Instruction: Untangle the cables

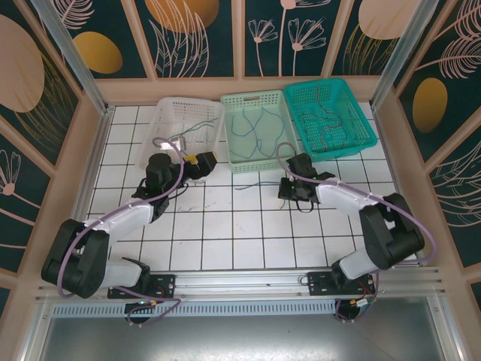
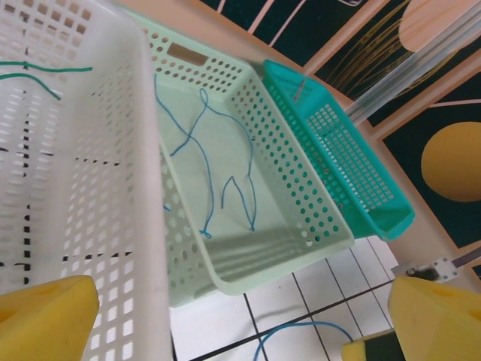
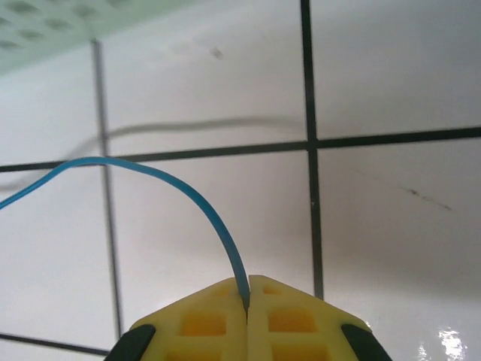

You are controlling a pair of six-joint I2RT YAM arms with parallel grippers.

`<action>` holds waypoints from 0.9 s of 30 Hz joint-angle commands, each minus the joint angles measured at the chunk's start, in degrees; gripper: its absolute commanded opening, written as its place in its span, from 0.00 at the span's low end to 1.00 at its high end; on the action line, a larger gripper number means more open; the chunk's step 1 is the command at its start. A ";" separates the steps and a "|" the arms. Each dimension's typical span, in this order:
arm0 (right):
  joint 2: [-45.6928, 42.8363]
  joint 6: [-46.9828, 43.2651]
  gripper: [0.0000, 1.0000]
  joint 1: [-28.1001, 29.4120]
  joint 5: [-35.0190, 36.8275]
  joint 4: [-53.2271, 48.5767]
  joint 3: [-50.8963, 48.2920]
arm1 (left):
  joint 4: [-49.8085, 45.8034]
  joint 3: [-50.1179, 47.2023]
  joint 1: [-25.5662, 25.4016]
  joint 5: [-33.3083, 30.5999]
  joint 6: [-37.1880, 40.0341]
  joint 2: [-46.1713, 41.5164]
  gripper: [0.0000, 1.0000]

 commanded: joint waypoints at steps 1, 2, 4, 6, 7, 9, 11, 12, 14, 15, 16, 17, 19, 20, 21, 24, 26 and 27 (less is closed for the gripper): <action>-5.48 -2.40 0.00 0.16 -4.03 3.87 -1.01 | 1.22 -0.69 -0.94 -0.78 1.51 -2.17 0.99; -6.71 -2.18 0.00 0.04 -5.17 4.75 -1.35 | 1.47 -0.95 -1.16 -0.83 1.71 -2.56 0.99; -9.18 -1.11 0.00 -0.68 -7.83 6.85 -2.21 | 2.82 -1.66 -1.78 -0.85 2.35 -3.74 0.99; -10.85 0.50 0.00 -1.99 -10.16 9.40 -3.20 | 4.50 -2.80 -2.44 -0.82 2.80 -5.09 0.99; -11.47 1.65 0.00 -2.77 -11.78 10.81 -3.83 | 5.66 -3.42 -2.88 -0.82 3.09 -5.89 0.99; -12.00 3.18 0.00 -4.33 -14.40 12.95 -4.51 | 6.45 -4.03 -3.60 -0.91 3.92 -7.17 0.99; -11.88 3.85 0.00 -4.76 -15.57 14.38 -4.44 | 6.46 -4.12 -4.24 -0.54 4.80 -7.89 0.99; -11.75 4.10 0.00 -4.75 -15.79 14.75 -4.31 | 6.59 -4.04 -4.57 -0.13 5.12 -8.00 0.99; -11.57 5.16 0.00 -4.77 -16.37 16.22 -4.26 | 7.49 -3.90 -5.53 0.71 5.24 -7.71 0.99; -11.63 5.94 0.00 -4.74 -16.92 17.64 -4.37 | 8.39 -4.01 -6.29 1.00 5.31 -7.45 0.99; -11.74 6.70 0.00 -4.76 -17.47 18.97 -4.56 | 9.74 -4.18 -7.38 1.10 5.24 -7.10 0.99; -11.83 7.51 0.00 -4.88 -18.17 20.55 -4.74 | 11.32 -4.30 -8.44 1.11 5.24 -6.60 0.99; -11.68 9.64 0.00 -5.27 -19.79 23.37 -5.03 | 13.99 -4.40 -10.70 1.29 5.40 -5.37 0.99; -11.47 10.54 0.00 -5.56 -20.67 24.60 -5.16 | 15.34 -4.30 -11.71 1.65 5.70 -4.59 0.99; -11.15 11.20 0.00 -6.01 -21.74 25.73 -5.14 | 16.52 -4.07 -12.59 2.10 6.20 -3.88 0.99; -10.13 12.30 0.00 -7.15 -24.49 27.42 -4.86 | 17.49 -2.63 -15.45 2.42 8.40 -2.21 0.99; -9.40 12.58 0.00 -7.37 -26.17 27.65 -4.21 | 16.98 -1.40 -16.94 2.19 10.36 -1.48 0.98; -9.12 12.70 0.00 -7.31 -26.92 27.82 -4.00 | 16.48 -0.79 -17.48 1.89 11.21 -1.08 0.99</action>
